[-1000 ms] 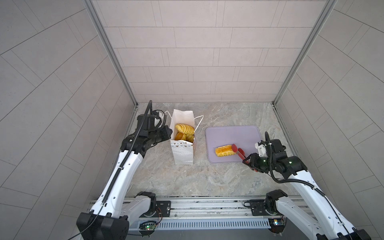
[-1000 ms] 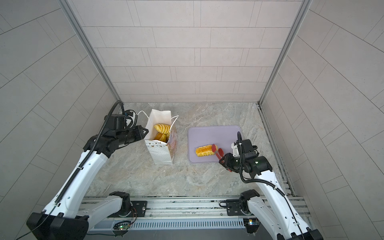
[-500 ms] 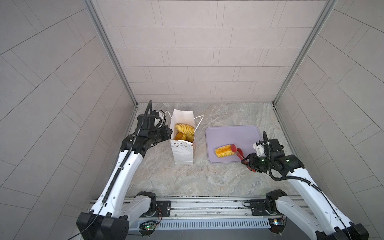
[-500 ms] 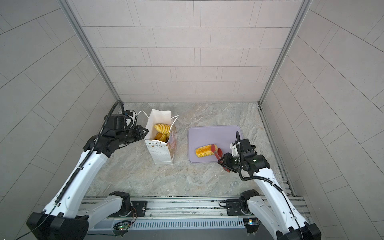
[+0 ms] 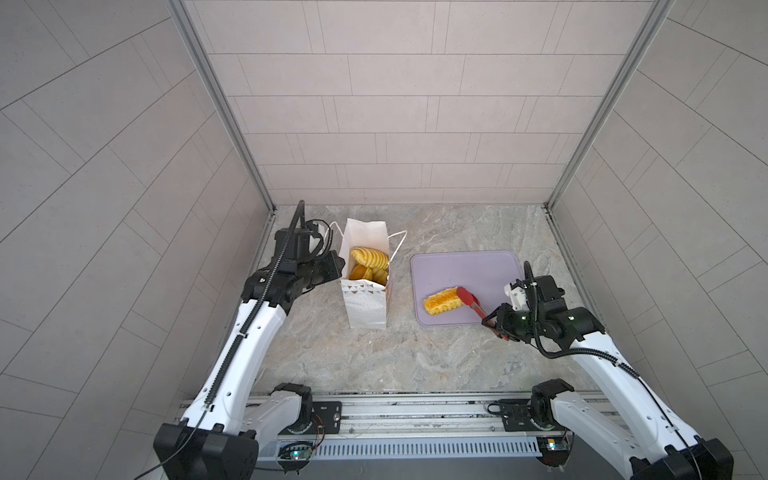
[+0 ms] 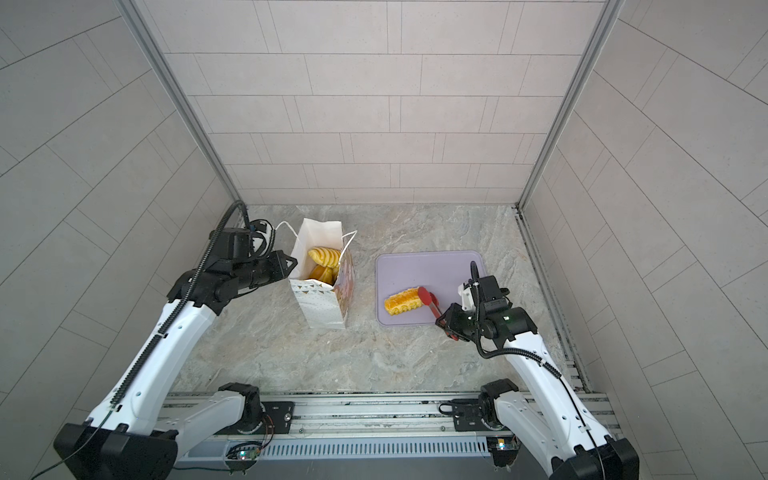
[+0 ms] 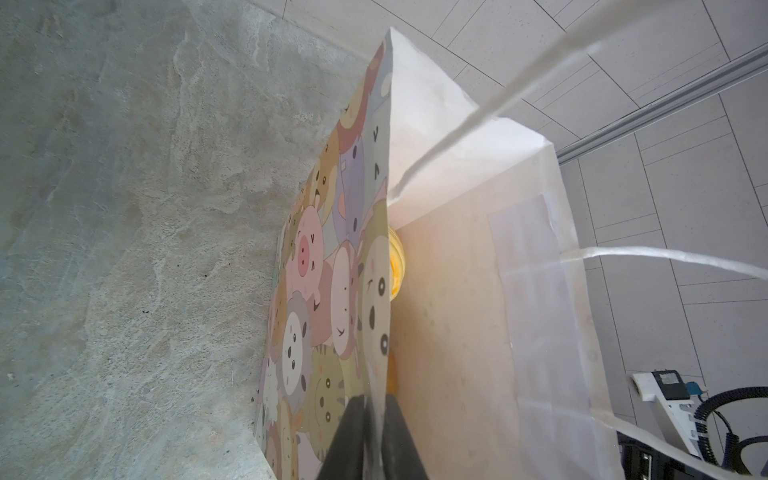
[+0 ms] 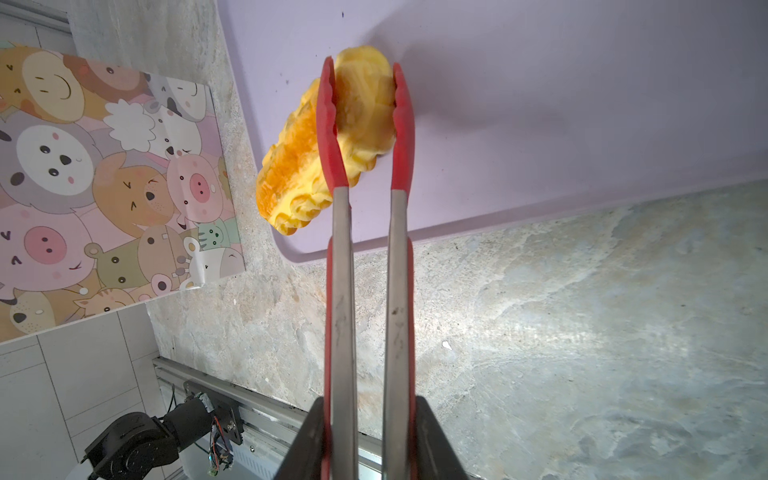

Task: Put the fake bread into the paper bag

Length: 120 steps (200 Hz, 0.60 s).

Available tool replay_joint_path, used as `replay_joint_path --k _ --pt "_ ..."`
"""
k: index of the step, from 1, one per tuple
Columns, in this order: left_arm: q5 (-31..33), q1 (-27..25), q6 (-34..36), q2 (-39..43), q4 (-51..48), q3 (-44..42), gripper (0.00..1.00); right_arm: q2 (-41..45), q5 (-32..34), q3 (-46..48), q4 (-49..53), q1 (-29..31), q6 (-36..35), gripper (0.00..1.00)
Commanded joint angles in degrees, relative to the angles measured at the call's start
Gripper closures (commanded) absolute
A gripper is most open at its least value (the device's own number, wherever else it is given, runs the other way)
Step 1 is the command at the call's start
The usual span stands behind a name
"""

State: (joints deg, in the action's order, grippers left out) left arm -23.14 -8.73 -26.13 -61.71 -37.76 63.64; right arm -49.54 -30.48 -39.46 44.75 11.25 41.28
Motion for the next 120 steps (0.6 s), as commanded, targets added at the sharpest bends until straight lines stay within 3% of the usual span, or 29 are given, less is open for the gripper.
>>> replay_joint_path --k 1,120 --pt "-0.07 0.37 -0.18 -0.41 -0.12 -0.07 0.86 -0.04 0.51 -2.45 -1.98 0.22 0.73 0.76" --pt "0.3 0.36 0.29 0.06 -0.9 0.03 0.86 -1.88 3.31 -10.61 -0.63 0.08 -1.27 0.86"
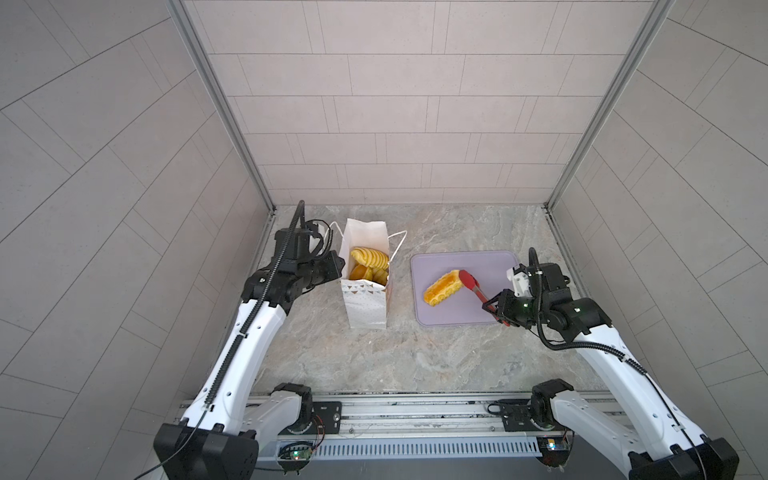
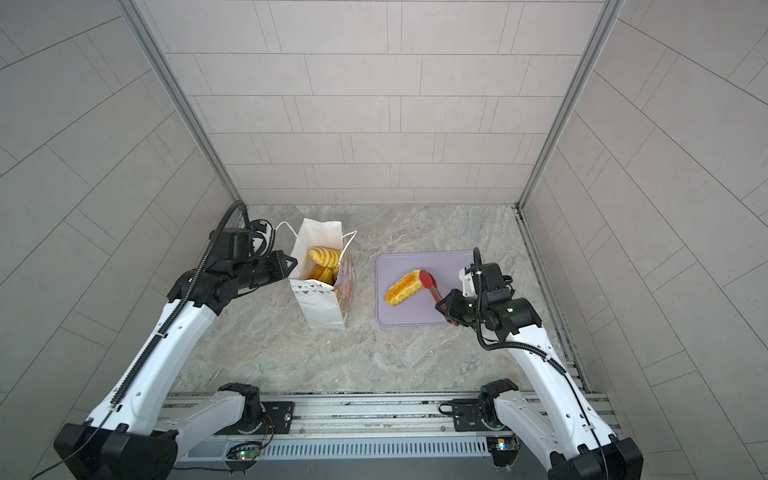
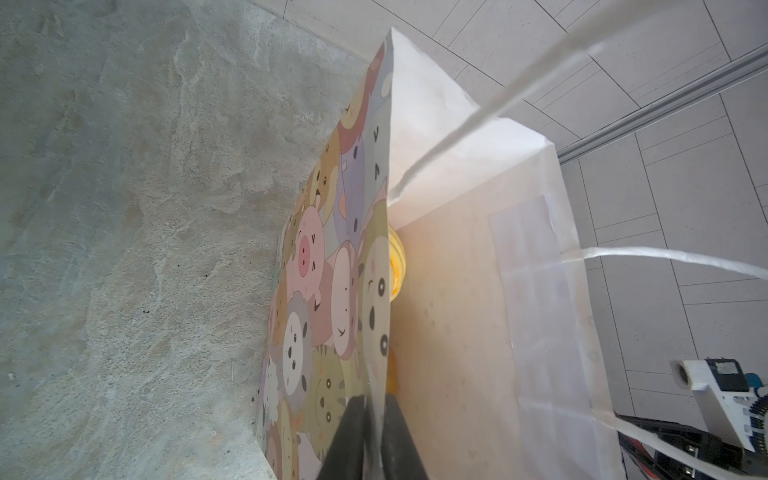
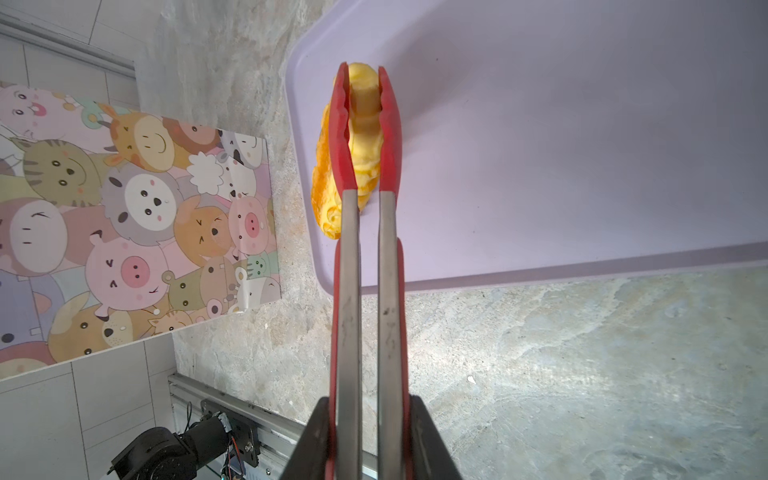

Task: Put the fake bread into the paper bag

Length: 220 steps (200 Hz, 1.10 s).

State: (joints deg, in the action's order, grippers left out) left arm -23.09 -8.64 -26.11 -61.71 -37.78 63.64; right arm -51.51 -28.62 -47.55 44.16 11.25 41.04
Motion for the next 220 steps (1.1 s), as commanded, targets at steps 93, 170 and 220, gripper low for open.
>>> replay_joint_path --k 93,170,220 --pt "-0.02 0.26 0.14 0.16 -0.62 -0.43 0.86 -5.07 2.92 -2.24 -3.62 -2.03 -3.24 0.76" --pt "-0.06 0.22 0.25 0.08 -0.48 -0.38 0.86 -5.81 2.43 -2.81 -4.1 -4.63 -3.85 0.53" --pt "-0.02 0.22 0.37 -0.16 -0.32 -0.36 0.86 -2.33 -0.11 0.0 -3.68 -4.71 -0.89 0.5"
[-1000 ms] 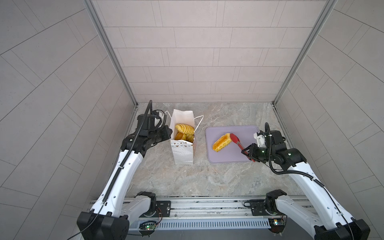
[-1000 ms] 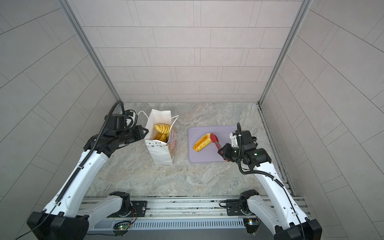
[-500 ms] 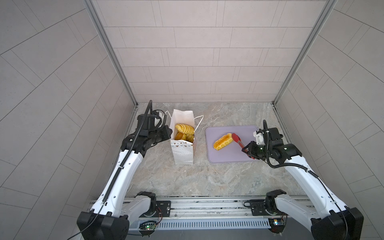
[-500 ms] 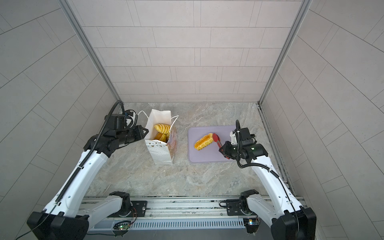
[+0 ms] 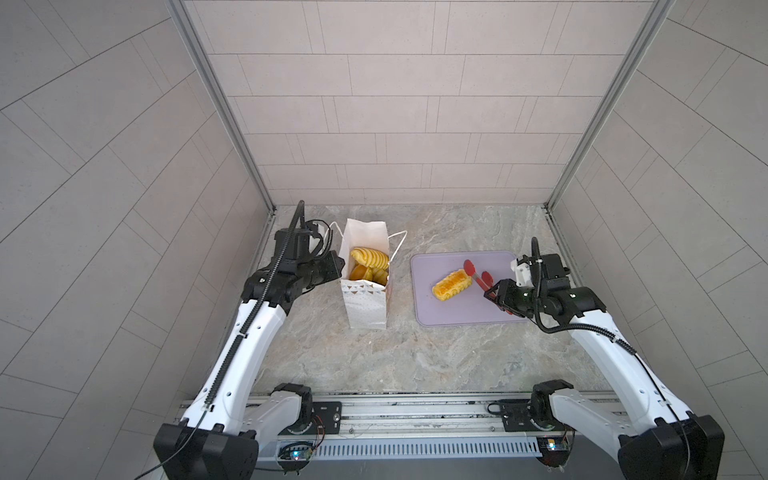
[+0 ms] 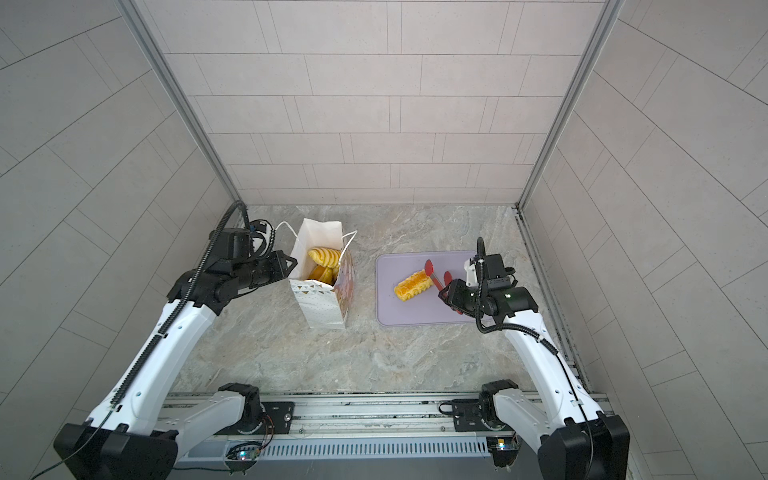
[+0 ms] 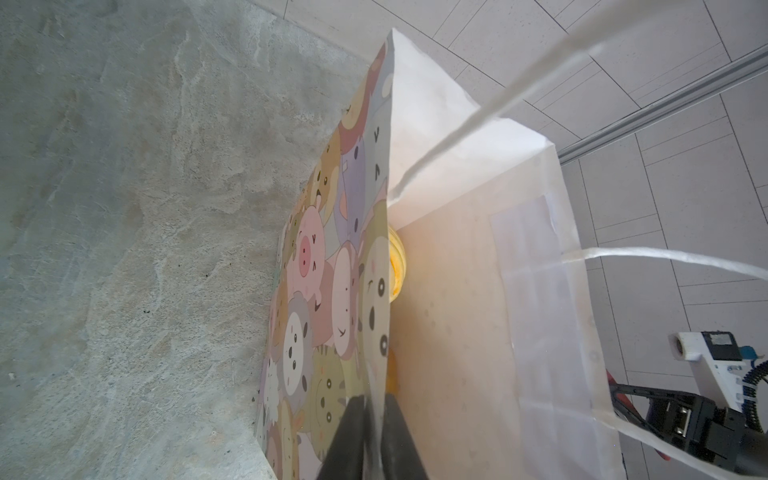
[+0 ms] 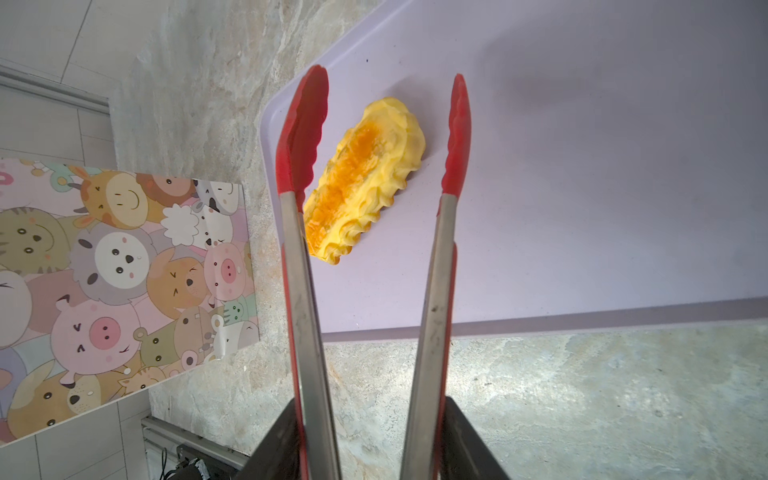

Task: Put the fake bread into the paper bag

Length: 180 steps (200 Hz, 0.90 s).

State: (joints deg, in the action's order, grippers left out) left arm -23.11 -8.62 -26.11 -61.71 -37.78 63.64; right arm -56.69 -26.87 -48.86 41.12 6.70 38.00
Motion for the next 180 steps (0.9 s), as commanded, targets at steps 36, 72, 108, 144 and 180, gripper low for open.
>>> replay_joint_path --k 36,72,108,144,180 --pt "0.0 0.21 0.35 0.01 -0.23 -0.47 0.86 6.43 -4.81 5.05 -1.82 0.06 6.22 0.51" --pt "-0.17 0.21 -0.01 -0.05 0.14 -0.66 0.86 8.87 -6.06 8.1 -3.92 0.94 9.61 0.52" --pt "-0.18 0.25 -0.08 0.08 -0.01 -0.54 0.86 8.45 -7.4 10.95 -8.17 1.89 12.7 0.53" --pt "-0.09 0.27 0.01 -0.02 -0.17 -0.61 0.86 7.05 -7.73 11.75 -10.21 2.31 13.36 0.53" --pt "-0.01 0.27 -0.07 -0.13 -0.18 -0.48 0.86 5.54 -8.02 12.34 -13.91 2.42 14.73 0.55"
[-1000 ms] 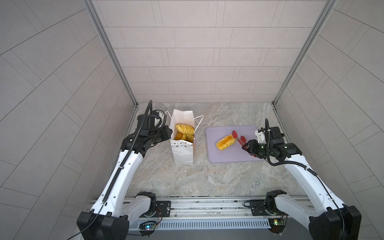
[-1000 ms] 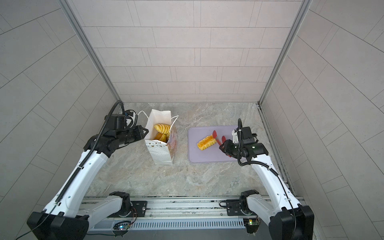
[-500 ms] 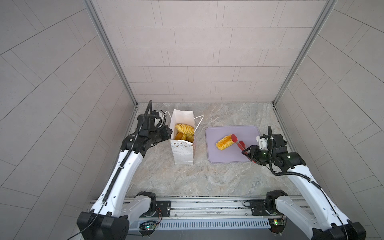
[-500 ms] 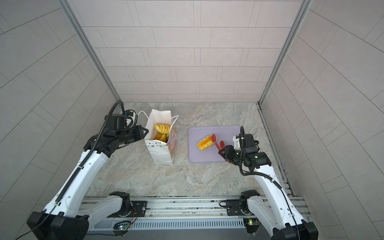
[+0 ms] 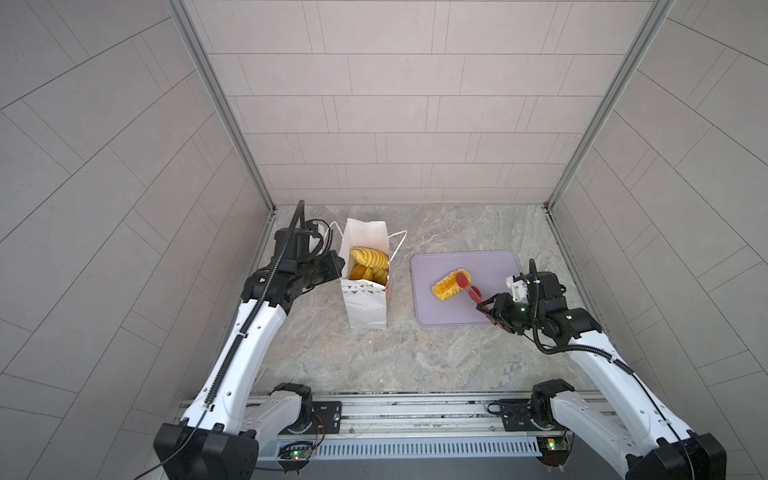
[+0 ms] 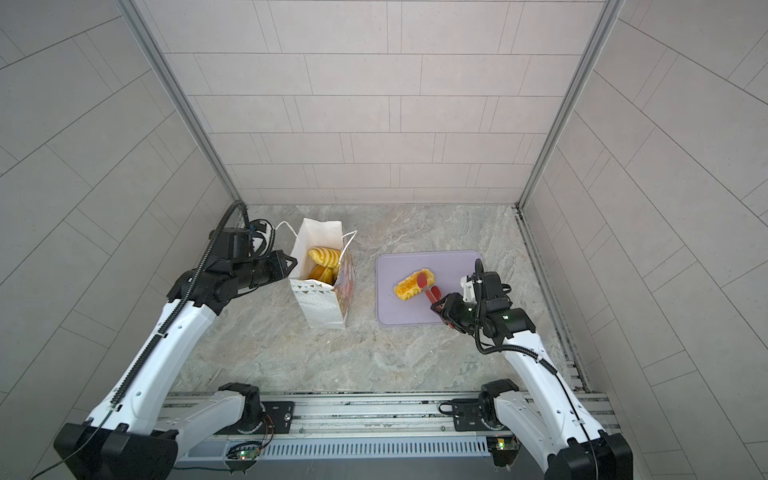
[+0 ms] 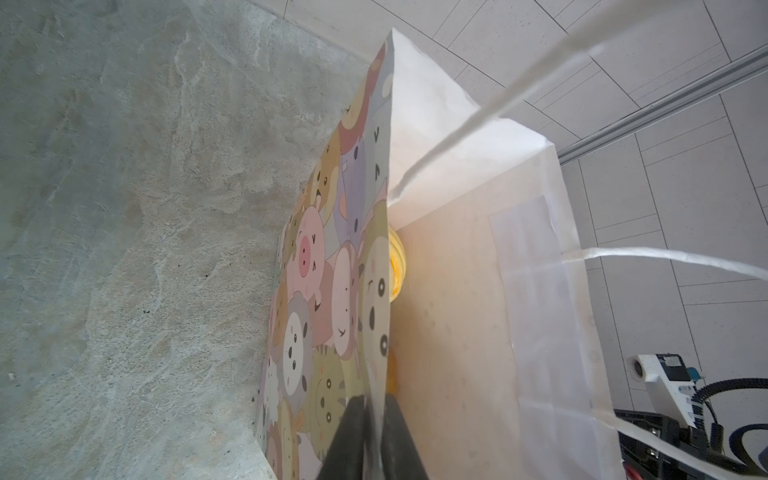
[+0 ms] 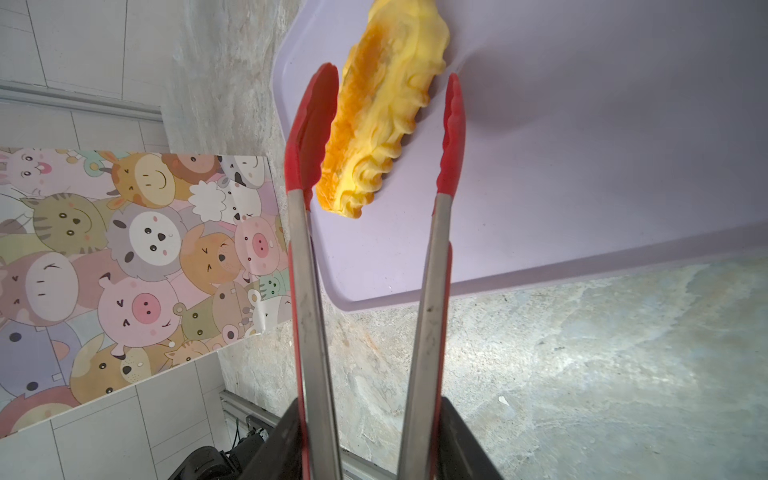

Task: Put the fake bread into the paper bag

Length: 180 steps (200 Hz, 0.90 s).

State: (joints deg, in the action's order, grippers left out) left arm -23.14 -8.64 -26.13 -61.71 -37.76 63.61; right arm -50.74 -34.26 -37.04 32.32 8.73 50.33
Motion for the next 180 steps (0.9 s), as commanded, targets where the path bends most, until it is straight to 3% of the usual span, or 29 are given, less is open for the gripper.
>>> replay_joint_path --k 1,92,180 --pt "-0.03 0.29 -0.01 -0.19 -0.21 -0.53 0.86 -0.5 -0.63 0.51 -5.26 0.4 2.45 0.55" --pt "0.2 0.28 0.18 -0.37 -0.54 0.01 0.86 -7.77 -1.24 0.64 -9.11 0.46 1.75 0.62" --pt "0.36 0.29 0.47 -0.43 -1.38 1.25 0.86 -3.89 3.37 -6.21 -2.38 0.28 -3.08 0.75"
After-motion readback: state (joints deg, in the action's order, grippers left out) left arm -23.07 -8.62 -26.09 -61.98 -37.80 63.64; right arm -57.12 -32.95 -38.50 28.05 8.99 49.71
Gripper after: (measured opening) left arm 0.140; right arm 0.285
